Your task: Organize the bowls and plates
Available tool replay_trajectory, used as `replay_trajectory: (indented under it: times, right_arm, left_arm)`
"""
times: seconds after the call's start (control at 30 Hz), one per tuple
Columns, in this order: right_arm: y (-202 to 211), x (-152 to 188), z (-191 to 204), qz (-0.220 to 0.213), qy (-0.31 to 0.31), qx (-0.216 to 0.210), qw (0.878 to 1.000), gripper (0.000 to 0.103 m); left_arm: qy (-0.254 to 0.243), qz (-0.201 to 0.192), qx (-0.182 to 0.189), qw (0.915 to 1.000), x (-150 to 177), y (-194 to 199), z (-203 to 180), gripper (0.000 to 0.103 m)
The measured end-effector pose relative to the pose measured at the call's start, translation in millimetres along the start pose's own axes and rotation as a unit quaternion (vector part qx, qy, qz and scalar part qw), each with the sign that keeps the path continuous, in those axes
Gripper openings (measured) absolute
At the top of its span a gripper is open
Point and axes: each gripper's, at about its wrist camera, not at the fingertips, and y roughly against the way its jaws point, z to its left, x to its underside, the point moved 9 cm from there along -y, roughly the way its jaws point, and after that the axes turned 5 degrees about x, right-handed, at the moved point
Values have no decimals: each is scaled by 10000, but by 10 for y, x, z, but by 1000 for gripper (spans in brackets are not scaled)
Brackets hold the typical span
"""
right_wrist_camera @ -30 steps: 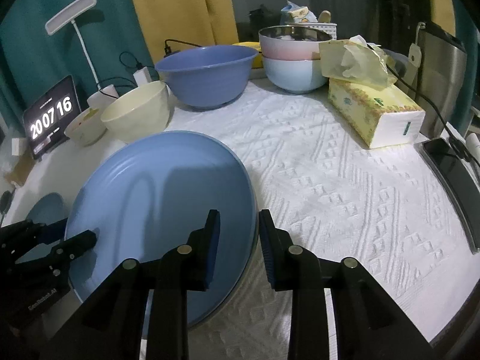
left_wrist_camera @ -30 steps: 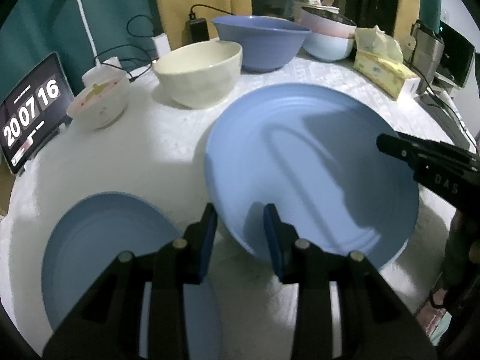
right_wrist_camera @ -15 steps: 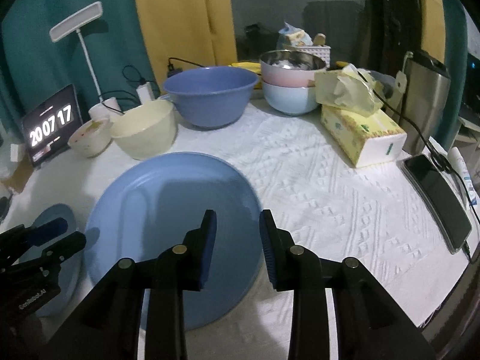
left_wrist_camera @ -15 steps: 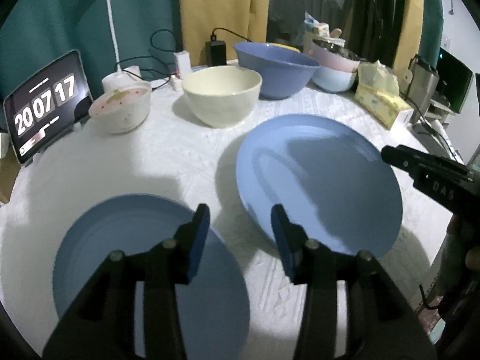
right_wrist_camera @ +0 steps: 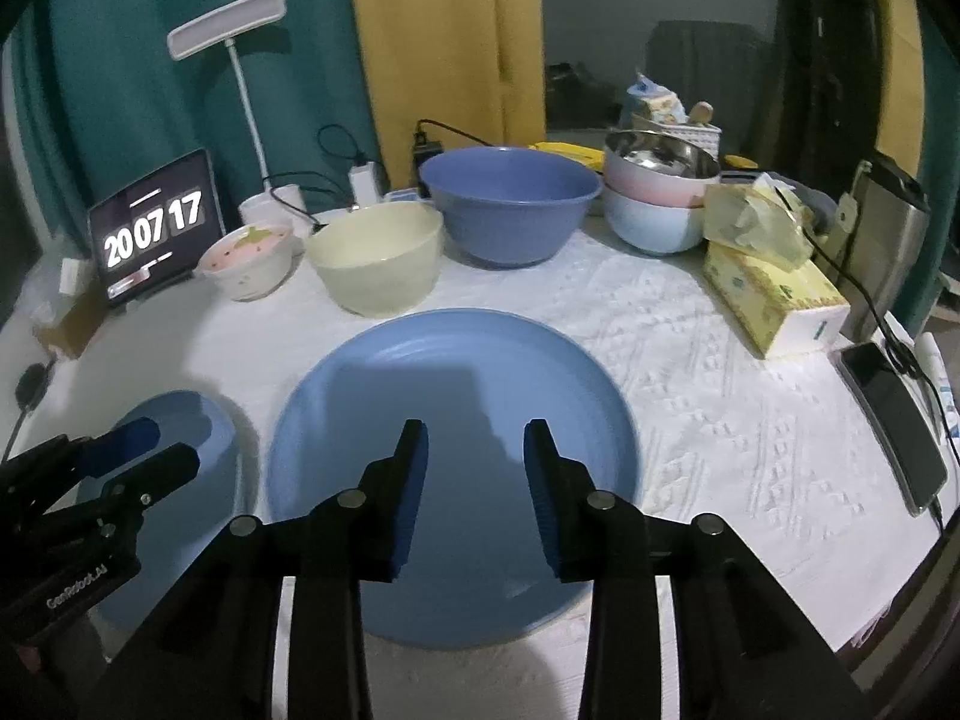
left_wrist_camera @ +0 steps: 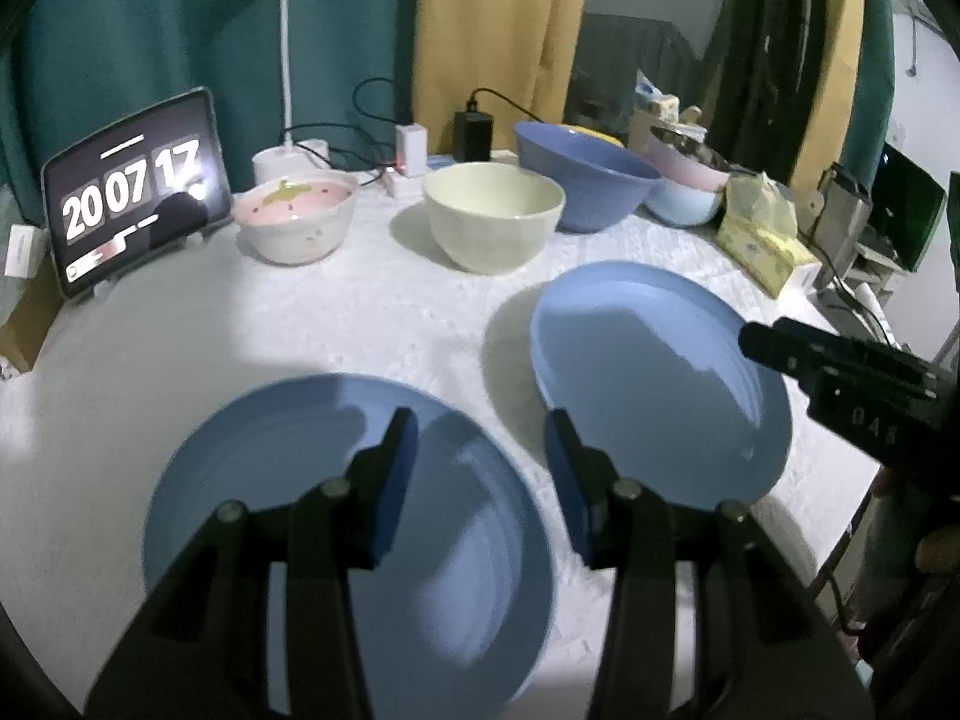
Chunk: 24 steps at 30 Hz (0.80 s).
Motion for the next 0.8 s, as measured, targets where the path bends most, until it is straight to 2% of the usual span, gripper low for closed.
replay_trajectory:
  times: [0.57, 0.8]
  right_arm:
    - [38, 49, 525, 85, 375, -237, 9990, 40]
    - [-3, 96, 774, 175, 538, -335, 9978, 40]
  left_arm:
    - [398, -187, -112, 9990, 83, 218, 468, 46]
    - [549, -257, -265, 9978, 157, 306, 738, 46]
